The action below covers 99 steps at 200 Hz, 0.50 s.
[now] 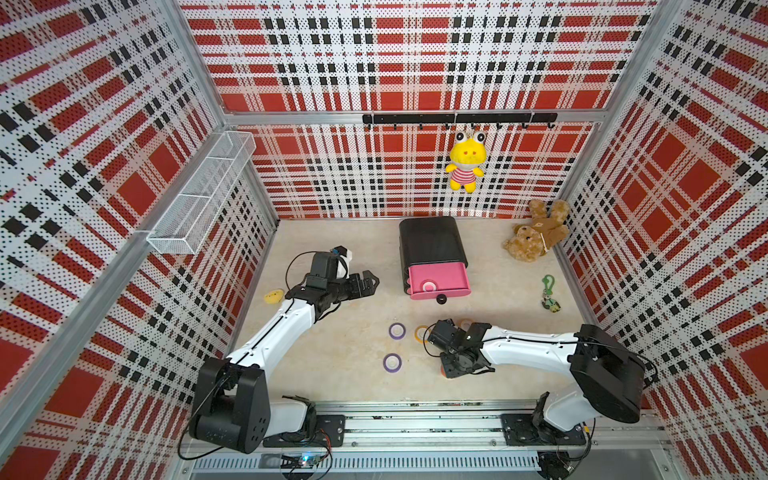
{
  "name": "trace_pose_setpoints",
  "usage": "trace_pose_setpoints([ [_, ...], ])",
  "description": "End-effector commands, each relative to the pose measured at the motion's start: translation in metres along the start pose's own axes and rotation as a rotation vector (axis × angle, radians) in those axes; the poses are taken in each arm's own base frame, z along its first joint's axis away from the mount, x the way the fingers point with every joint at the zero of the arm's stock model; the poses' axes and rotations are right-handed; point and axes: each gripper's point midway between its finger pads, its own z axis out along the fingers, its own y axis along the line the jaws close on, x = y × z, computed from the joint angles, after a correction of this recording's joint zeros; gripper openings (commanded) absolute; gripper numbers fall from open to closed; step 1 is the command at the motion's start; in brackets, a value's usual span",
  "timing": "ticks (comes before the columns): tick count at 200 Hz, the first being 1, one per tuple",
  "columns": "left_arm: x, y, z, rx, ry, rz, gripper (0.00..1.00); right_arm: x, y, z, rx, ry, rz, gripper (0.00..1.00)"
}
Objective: Place the transparent tape into the drawer according to color
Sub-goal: Pick up the tape from the center of the board.
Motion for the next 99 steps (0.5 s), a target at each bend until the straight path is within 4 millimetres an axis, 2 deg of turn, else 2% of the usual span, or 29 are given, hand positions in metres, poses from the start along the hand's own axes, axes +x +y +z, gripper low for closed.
trace_pose_setpoints([
  [1,-0.004,-0.002,0.0,0.011,-0.012,0.013,0.99,0.002,-0.007,-0.003,0.012,-0.008,0.016,0.0],
  [57,-0.004,-0.002,0.0,0.012,-0.012,0.007,0.99,-0.007,-0.002,-0.032,-0.056,-0.073,0.031,0.0],
  [99,-0.005,-0.005,0.0,0.017,-0.014,0.01,0.99,-0.021,0.003,-0.07,-0.126,-0.155,0.032,0.0],
])
